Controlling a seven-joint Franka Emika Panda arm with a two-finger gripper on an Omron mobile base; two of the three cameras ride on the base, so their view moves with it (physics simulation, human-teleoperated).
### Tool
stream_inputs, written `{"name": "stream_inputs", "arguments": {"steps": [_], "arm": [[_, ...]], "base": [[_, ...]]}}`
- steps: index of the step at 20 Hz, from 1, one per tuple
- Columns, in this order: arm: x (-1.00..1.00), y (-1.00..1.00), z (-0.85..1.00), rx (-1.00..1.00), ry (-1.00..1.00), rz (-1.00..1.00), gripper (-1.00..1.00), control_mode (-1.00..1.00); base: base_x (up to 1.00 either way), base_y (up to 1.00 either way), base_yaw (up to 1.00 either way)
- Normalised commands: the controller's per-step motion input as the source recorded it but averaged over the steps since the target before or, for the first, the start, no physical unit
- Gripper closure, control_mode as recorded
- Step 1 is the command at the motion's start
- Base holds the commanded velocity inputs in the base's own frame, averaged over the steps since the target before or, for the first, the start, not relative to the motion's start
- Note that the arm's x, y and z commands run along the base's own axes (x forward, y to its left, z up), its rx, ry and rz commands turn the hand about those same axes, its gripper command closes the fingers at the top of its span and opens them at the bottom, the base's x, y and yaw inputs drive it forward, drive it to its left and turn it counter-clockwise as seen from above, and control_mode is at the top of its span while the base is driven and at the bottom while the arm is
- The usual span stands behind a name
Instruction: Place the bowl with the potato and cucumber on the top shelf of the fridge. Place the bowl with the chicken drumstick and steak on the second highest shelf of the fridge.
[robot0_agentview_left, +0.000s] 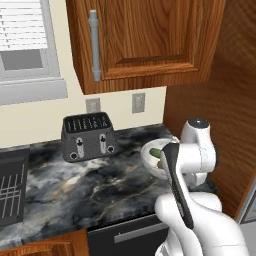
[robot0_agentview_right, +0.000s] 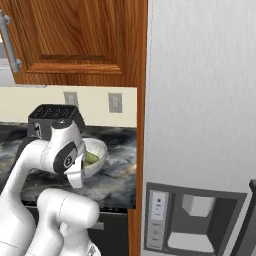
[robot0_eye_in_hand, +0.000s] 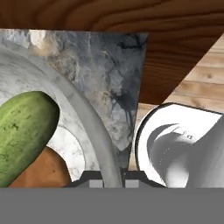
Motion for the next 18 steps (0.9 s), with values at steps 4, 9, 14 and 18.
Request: {"name": "stream_inputs", "arguments": {"steps": [4,9,14,18], "arm": [[-0.99,0.07,0.98,0.0,-0.22,-0.2,1.0,-1.0],[-0.74,-0.02,0.99,0.08,-0.12,-0.16,1.0,-1.0],[-0.55,0.0,0.75,0.0,-0.08,-0.1,1.0,-1.0],[-0.17,0.0,0.21,0.0,-0.1,-0.02,1.0,-1.0]], "base": [[0.0,0.0,0.0],[0.0,0.0,0.0],[0.0,0.0,0.0],[0.0,0.0,0.0]]}}
